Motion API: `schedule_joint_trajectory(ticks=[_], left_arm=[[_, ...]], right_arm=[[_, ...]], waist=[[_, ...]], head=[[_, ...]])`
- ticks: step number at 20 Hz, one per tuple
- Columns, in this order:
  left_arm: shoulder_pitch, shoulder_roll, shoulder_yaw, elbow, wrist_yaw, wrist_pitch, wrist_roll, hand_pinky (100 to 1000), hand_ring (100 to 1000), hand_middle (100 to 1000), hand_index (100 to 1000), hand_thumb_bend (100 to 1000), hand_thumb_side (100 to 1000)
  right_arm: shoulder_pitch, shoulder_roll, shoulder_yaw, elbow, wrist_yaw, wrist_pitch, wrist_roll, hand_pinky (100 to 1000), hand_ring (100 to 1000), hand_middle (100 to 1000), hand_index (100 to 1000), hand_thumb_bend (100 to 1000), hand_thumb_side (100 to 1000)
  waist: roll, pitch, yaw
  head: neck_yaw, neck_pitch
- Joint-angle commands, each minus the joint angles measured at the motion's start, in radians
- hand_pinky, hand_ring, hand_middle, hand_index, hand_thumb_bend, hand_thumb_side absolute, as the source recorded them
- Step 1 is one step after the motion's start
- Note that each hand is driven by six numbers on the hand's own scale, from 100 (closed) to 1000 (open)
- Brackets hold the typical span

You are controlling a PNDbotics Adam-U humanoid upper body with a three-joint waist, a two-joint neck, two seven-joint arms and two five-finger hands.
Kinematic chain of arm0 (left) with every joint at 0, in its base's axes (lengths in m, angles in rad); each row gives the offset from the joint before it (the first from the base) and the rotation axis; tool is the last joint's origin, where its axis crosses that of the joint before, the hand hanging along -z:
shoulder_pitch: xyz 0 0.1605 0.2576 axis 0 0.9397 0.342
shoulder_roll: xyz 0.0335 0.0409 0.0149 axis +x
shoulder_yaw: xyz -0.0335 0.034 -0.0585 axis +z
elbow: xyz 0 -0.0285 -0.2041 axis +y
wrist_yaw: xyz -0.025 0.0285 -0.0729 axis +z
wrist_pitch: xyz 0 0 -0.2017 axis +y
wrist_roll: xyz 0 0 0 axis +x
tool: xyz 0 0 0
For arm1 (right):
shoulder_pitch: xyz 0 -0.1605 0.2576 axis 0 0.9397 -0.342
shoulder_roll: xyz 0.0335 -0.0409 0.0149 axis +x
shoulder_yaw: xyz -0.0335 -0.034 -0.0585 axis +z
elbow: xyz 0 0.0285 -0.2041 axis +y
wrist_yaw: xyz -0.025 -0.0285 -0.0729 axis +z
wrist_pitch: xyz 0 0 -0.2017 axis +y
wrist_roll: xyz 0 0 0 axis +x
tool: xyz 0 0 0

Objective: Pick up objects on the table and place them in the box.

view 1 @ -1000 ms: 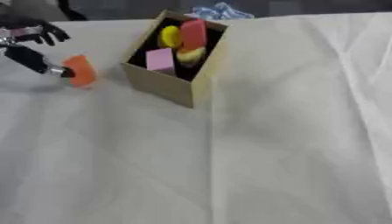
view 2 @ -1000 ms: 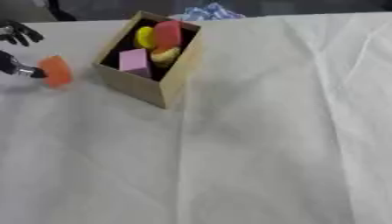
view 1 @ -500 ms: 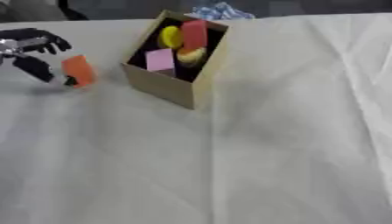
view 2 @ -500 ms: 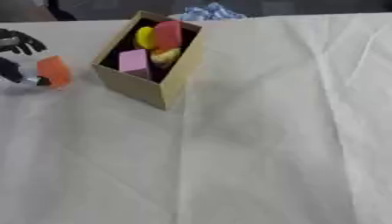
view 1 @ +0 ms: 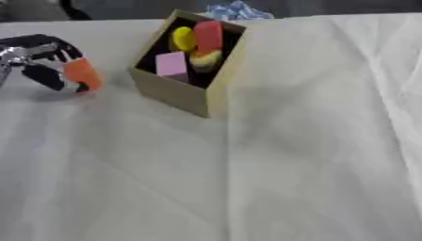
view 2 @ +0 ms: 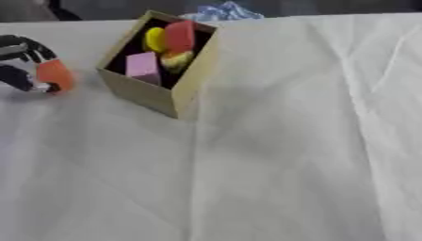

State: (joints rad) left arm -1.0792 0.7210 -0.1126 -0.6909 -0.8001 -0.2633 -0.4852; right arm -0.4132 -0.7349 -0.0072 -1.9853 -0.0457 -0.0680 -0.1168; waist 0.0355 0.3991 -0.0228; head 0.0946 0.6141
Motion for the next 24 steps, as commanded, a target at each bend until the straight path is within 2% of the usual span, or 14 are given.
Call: schedule_joint_trajectory(ticks=[1,7,11,17,20,24], left_arm=[[-0.023,0.024,0.013,0.000,-0.010,-0.006,0.005,818,773,739,840,425,414],[-0.025,0.018,0.016,0.005,-0.020,-0.009,0.015,786,706,637,761,297,321],[-0.027,0.016,0.017,-0.015,-0.013,-0.018,0.029,777,686,618,743,232,285],[-0.065,0.003,0.016,-0.174,0.088,-0.021,0.046,776,661,606,738,150,284],[-0.107,-0.041,-0.003,-0.259,0.157,-0.012,0.030,778,655,603,736,134,296],[-0.161,-0.114,-0.037,-0.312,0.182,-0.001,-0.003,779,655,605,738,129,304]], right_arm=[[-0.007,-0.018,-0.017,-0.015,0.006,0.000,-0.009,883,795,702,798,100,644],[-0.007,-0.016,-0.019,-0.015,0.005,0.000,-0.013,883,793,701,797,100,644],[-0.002,-0.015,-0.021,-0.015,0.005,0.001,-0.018,883,793,700,797,100,644],[0.004,-0.019,-0.023,-0.015,0.008,0.001,-0.023,883,792,699,796,100,642],[0.000,-0.019,-0.019,-0.015,0.007,0.000,-0.021,883,792,699,796,100,641],[-0.007,-0.019,-0.014,-0.015,0.005,-0.002,-0.014,883,793,700,796,100,640]], waist=[[0.000,-0.019,-0.001],[0.000,-0.019,-0.003],[0.000,-0.022,-0.003],[0.000,-0.032,0.002],[-0.001,-0.038,0.004],[-0.002,-0.045,0.001]], head=[[0.003,-0.015],[0.005,-0.017],[0.002,-0.012],[-0.006,-0.003],[-0.008,0.002],[-0.011,0.005]])
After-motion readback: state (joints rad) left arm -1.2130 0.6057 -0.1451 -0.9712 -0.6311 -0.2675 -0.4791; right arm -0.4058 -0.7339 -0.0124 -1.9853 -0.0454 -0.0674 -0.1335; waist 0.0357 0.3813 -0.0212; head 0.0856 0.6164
